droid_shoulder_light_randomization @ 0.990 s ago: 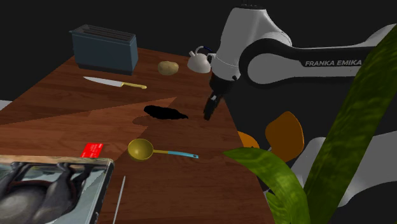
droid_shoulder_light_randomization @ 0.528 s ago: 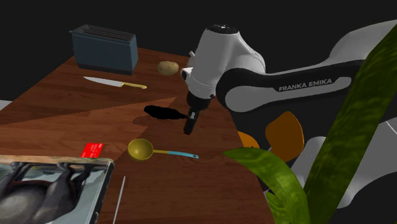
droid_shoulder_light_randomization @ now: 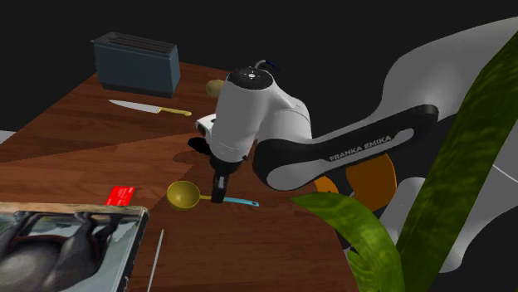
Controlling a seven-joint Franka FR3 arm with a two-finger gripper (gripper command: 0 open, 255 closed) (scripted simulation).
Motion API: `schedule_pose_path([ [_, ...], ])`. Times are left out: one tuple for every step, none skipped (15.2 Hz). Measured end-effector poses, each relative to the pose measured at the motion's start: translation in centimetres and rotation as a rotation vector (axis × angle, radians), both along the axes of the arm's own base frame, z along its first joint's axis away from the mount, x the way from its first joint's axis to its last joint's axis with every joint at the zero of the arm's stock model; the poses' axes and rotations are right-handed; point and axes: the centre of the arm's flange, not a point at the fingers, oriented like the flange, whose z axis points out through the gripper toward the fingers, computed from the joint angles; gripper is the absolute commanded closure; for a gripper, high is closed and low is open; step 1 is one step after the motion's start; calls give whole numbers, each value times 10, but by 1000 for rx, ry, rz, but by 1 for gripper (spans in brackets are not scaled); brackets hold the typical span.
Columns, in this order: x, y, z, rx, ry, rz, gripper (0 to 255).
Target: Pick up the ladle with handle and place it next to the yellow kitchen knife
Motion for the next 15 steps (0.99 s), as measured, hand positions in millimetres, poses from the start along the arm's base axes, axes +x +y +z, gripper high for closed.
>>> schedule_pose_path([
  [1,10,-6,-2,-6,30,0],
  [0,18,-11,-3,-9,48,0],
  [-2,22,-16,-3,-11,58,0],
  [-1,22,-22,-3,-12,63,0],
  [0,23,-27,-3,-13,66,0],
  [0,24,-32,-3,-13,67,0],
  [2,24,-37,-3,-13,68,0],
  [3,24,-43,-3,-13,68,0],
  [5,25,-49,-3,-13,68,0],
  [5,24,-52,-3,-13,68,0],
  [5,24,-54,-3,-13,68,0],
  [5,24,-55,-3,-13,68,0],
  [5,24,-55,-3,-13,68,0],
  [5,24,-56,-3,-13,68,0],
  [5,24,-56,-3,-13,68,0],
])
